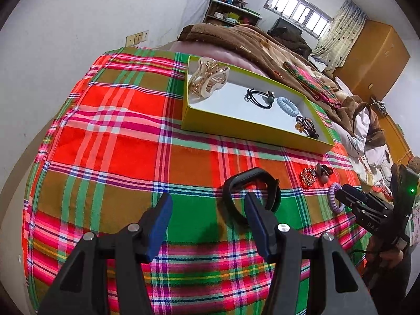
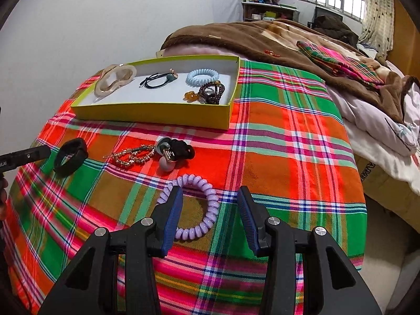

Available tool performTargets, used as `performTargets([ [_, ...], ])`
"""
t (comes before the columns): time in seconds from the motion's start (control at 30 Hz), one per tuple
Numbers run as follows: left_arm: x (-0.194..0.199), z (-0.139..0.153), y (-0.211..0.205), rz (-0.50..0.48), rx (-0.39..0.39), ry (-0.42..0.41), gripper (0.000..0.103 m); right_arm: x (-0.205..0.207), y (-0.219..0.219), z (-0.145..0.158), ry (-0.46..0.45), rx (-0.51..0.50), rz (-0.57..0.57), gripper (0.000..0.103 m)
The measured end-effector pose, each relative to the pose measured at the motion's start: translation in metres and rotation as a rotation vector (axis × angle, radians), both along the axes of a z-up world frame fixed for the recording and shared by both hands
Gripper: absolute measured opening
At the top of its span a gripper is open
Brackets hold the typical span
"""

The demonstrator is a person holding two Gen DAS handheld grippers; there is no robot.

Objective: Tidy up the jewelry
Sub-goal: 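Grasp the black watch band with left tool while right grasps lavender coil bracelet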

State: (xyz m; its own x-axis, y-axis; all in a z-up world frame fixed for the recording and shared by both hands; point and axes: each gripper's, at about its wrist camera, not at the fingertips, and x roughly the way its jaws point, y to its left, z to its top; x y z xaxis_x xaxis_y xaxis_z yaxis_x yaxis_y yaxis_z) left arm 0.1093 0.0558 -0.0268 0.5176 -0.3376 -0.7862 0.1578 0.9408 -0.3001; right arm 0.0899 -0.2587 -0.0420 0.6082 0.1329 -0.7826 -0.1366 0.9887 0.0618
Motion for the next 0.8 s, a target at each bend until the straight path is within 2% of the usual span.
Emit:
performTargets([
  [0.1, 0.001, -0.002, -0.004, -0.008, 0.009, 0.009, 0.059, -0.001, 0.001, -0.002, -0.002, -0.015, 0.003, 0.042],
  [0.13, 0.002, -0.003, -0.005, -0.011, 0.016, 0.012, 0.059, -0.002, 0.002, -0.003, -0.009, -0.029, 0.002, 0.039],
  [0.2, 0.004, -0.005, -0.008, -0.015, 0.026, 0.017, 0.059, -0.002, 0.001, -0.003, -0.014, -0.039, 0.002, 0.025],
  [0.33, 0.008, -0.006, -0.015, -0.032, 0.048, 0.024, 0.059, -0.002, -0.002, -0.002, -0.018, -0.032, 0.007, 0.02],
  [0.4, 0.01, -0.006, -0.019, -0.041, 0.063, 0.022, 0.059, -0.003, -0.004, -0.002, -0.019, -0.024, 0.004, 0.011],
  [0.53, 0.016, -0.003, -0.026, -0.049, 0.095, 0.015, 0.059, -0.004, -0.007, -0.001, -0.022, -0.003, 0.0, 0.011],
  [0.8, 0.025, -0.004, -0.048, -0.135, 0.181, -0.004, 0.059, -0.008, -0.014, 0.004, -0.036, 0.044, -0.016, 0.011],
])
